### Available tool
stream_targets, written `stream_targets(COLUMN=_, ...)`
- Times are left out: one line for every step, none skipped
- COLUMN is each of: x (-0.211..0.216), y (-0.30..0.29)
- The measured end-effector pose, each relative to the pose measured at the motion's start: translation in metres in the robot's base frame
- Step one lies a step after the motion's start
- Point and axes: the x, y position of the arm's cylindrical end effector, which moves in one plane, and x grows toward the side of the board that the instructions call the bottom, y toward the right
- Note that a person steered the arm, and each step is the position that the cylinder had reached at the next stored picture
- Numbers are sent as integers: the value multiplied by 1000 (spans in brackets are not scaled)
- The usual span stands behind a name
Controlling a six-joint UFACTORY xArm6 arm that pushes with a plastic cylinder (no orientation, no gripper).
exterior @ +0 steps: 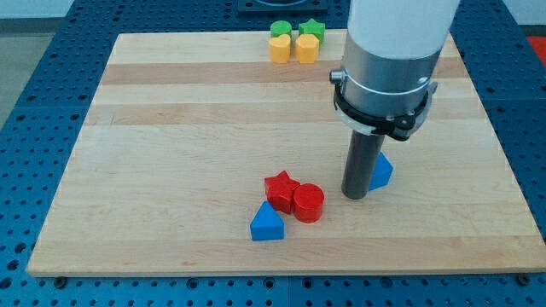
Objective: Move blue cube towards right center of the board
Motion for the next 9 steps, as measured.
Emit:
stream_targets(x=-26, y=2)
stream_targets(x=-42, y=17)
stream_targets(x=-42, y=31)
stream_targets(x=-39, y=34)
stream_targets(x=-28, y=35)
stream_targets(x=-22, y=42)
stream_targets(x=-22, y=62)
stream_targets(x=-22, y=81)
stream_targets(x=-28, y=90)
